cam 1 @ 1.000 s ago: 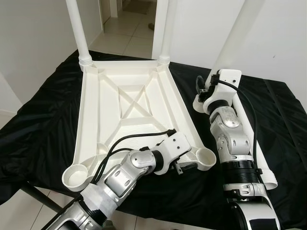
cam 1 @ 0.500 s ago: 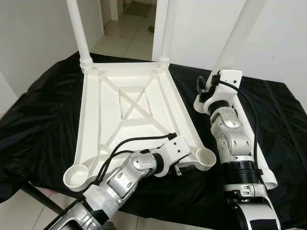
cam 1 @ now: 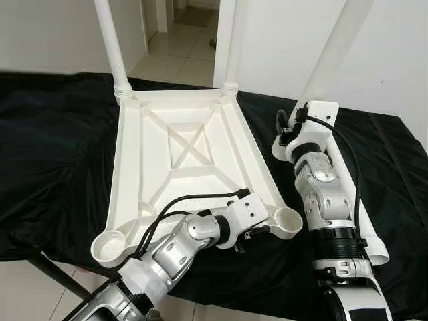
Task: Building children table
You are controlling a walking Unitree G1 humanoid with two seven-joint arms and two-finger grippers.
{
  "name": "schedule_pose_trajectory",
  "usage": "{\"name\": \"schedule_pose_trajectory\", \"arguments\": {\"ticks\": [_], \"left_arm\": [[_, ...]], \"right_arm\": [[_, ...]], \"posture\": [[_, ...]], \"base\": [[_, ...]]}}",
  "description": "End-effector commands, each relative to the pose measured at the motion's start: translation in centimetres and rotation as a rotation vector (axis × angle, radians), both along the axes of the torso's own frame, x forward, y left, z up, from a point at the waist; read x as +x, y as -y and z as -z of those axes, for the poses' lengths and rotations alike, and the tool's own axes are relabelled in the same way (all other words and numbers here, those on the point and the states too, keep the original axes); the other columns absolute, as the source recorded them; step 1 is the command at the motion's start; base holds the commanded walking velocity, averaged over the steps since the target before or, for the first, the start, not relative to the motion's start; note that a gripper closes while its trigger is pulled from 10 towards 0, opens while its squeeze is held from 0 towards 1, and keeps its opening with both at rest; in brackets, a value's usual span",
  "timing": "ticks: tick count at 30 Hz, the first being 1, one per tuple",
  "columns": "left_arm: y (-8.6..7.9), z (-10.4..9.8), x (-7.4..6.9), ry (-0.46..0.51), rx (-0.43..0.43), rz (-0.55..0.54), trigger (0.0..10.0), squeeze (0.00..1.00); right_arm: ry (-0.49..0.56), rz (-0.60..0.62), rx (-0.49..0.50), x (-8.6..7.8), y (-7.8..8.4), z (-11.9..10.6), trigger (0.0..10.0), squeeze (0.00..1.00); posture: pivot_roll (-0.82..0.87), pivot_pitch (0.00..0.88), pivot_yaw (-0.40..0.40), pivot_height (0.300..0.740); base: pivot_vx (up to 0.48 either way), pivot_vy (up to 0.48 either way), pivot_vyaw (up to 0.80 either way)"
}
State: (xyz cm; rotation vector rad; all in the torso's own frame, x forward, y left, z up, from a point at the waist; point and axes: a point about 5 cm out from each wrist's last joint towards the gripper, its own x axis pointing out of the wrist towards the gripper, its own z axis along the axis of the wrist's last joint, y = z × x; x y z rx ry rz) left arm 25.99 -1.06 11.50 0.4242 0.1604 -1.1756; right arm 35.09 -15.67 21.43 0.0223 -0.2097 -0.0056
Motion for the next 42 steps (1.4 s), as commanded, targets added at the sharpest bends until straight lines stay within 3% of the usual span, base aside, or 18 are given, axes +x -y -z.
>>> {"name": "schedule_pose_trajectory", "arguments": {"ticks": [1, 5, 6, 9, 10, 13, 14, 16, 19, 20, 25, 26, 27, 29, 35, 37, 38, 42], "left_arm": [[-0.6, 2.2, -0.4, -0.064, 0.084, -0.008, 10.0, 0.0], [-0.7, 2.6, -0.4, -0.064, 0.115, 0.006, 10.0, 0.0], [-0.7, 2.7, -0.5, -0.065, 0.126, 0.014, 6.1, 0.0], [-0.8, 2.9, -0.5, -0.065, 0.141, 0.02, 5.9, 0.0], [-0.8, 3.0, -0.5, -0.062, 0.153, 0.023, 2.1, 0.0], [-0.8, 3.1, -0.4, -0.054, 0.165, 0.024, 2.8, 0.0], [-1.0, 3.3, -0.2, -0.051, 0.182, 0.008, 7.5, 0.0], [-1.3, 3.7, 0.2, -0.036, 0.233, -0.012, 10.0, 0.0], [-1.7, 4.0, 0.4, -0.023, 0.276, -0.017, 10.0, 0.0], [-2.0, 4.1, 0.6, -0.019, 0.287, -0.027, 5.8, 0.0], [-2.4, 4.1, 0.9, -0.017, 0.291, -0.046, 7.1, 0.0], [-2.7, 4.1, 1.1, -0.011, 0.299, -0.051, 4.1, 0.0], [-3.1, 4.0, 1.4, -0.007, 0.306, -0.059, 2.7, 0.0], [-3.9, 3.9, 1.9, 0.001, 0.319, -0.08, 4.0, 0.0], [-4.8, 4.2, 2.4, 0.007, 0.348, -0.112, 4.5, 0.0], [-5.1, 4.3, 2.6, 0.01, 0.356, -0.119, 5.6, 0.0], [-5.4, 4.3, 2.7, 0.013, 0.361, -0.13, 8.5, 0.0], [-6.0, 4.2, 3.0, 0.016, 0.369, -0.144, 10.0, 0.0]], "right_arm": [[0.006, 0.016, 0.006, -0.2, 0.4, -0.2, 10.0, 0.0], [0.007, 0.02, 0.005, -0.2, 0.5, -0.2, 10.0, 0.0], [0.007, 0.021, 0.005, -0.2, 0.5, -0.3, 10.0, 0.0], [0.008, 0.023, 0.004, -0.2, 0.6, -0.3, 10.0, 0.0], [0.008, 0.023, 0.004, -0.2, 0.6, -0.3, 10.0, 0.0], [0.008, 0.023, 0.003, -0.2, 0.5, -0.3, 10.0, 0.0], [0.009, 0.023, 0.003, -0.2, 0.5, -0.3, 10.0, 0.0], [0.009, 0.024, 0.004, -0.2, 0.5, -0.3, 10.0, 0.0], [0.01, 0.025, 0.005, -0.2, 0.5, -0.3, 10.0, 0.0], [0.01, 0.025, 0.005, -0.2, 0.5, -0.3, 10.0, 0.0], [0.009, 0.026, 0.006, -0.3, 0.5, -0.3, 10.0, 0.0], [0.008, 0.026, 0.006, -0.3, 0.5, -0.2, 10.0, 0.0], [0.006, 0.026, 0.005, -0.3, 0.5, -0.2, 10.0, 0.0], [0.003, 0.024, 0.006, -0.3, 0.4, -0.1, 10.0, 0.0], [0.001, 0.023, 0.008, -0.3, 0.4, -0.1, 10.0, 0.0], [0.001, 0.023, 0.009, -0.3, 0.3, 0.0, 10.0, 0.0], [0.001, 0.022, 0.009, -0.3, 0.3, 0.0, 10.0, 0.0], [0.001, 0.021, 0.01, -0.3, 0.3, 0.0, 10.0, 0.0]], "posture": [[0.13, 0.029, -0.021, 0.74], [0.12, 0.021, -0.017, 0.74], [0.12, 0.019, -0.016, 0.74], [0.11, 0.015, -0.015, 0.74], [0.11, 0.015, -0.015, 0.74], [0.11, 0.015, -0.014, 0.74], [0.11, 0.013, -0.013, 0.74], [0.11, 0.011, -0.01, 0.74], [0.11, 0.01, -0.007, 0.74], [0.11, 0.009, -0.004, 0.74], [0.11, 0.008, -0.003, 0.74], [0.11, 0.009, -0.003, 0.74], [0.11, 0.008, -0.002, 0.74], [0.11, 0.007, 0.0, 0.74], [0.11, 0.005, 0.0, 0.74], [0.11, 0.005, 0.0, 0.74], [0.11, 0.005, 0.0, 0.74], [0.12, 0.005, 0.0, 0.74]], "base": [[0.0, 0.0, 0.0], [0.0, 0.0, 0.0], [0.0, 0.0, 0.0], [0.0, 0.0, 0.0], [0.0, 0.0, 0.0], [0.0, 0.0, 0.0], [0.0, 0.0, 0.0], [0.0, 0.0, 0.0], [0.0, 0.0, 0.0], [0.0, 0.0, 0.0], [0.0, 0.0, 0.0], [0.0, 0.0, 0.0], [0.0, 0.0, 0.0], [0.0, 0.0, 0.0], [0.0, 0.0, 0.0], [0.0, 0.0, 0.0], [0.0, 0.0, 0.0], [0.0, 0.0, 0.0]]}}
